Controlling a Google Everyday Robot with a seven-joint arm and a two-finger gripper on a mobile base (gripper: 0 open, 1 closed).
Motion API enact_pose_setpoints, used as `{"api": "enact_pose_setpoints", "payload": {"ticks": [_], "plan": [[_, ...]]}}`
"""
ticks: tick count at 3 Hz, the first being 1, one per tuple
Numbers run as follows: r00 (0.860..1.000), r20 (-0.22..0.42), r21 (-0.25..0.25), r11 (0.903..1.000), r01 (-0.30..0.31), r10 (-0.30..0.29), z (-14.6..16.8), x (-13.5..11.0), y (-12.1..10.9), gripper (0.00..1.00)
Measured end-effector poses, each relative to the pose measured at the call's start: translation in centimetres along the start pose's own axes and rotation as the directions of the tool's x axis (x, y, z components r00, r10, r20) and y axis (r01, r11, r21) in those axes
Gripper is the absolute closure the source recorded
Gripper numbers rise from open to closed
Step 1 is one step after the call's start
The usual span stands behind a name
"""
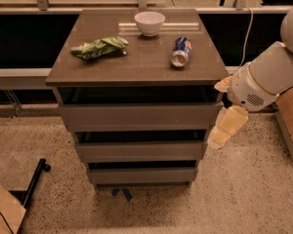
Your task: Open top drawer
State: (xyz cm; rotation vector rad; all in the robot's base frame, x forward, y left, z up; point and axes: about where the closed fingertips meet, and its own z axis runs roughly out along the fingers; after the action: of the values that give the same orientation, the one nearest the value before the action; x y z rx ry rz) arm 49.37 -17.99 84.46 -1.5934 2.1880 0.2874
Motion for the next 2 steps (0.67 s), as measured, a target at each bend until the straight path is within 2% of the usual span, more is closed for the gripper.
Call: {"api": "enact_pose_setpoints", "payload": {"ticks": [2], "plan": [[1.000, -0.019, -0.022, 0.9996, -0.020, 0.020, 0.86, 0.86, 1.14, 0.00]]}}
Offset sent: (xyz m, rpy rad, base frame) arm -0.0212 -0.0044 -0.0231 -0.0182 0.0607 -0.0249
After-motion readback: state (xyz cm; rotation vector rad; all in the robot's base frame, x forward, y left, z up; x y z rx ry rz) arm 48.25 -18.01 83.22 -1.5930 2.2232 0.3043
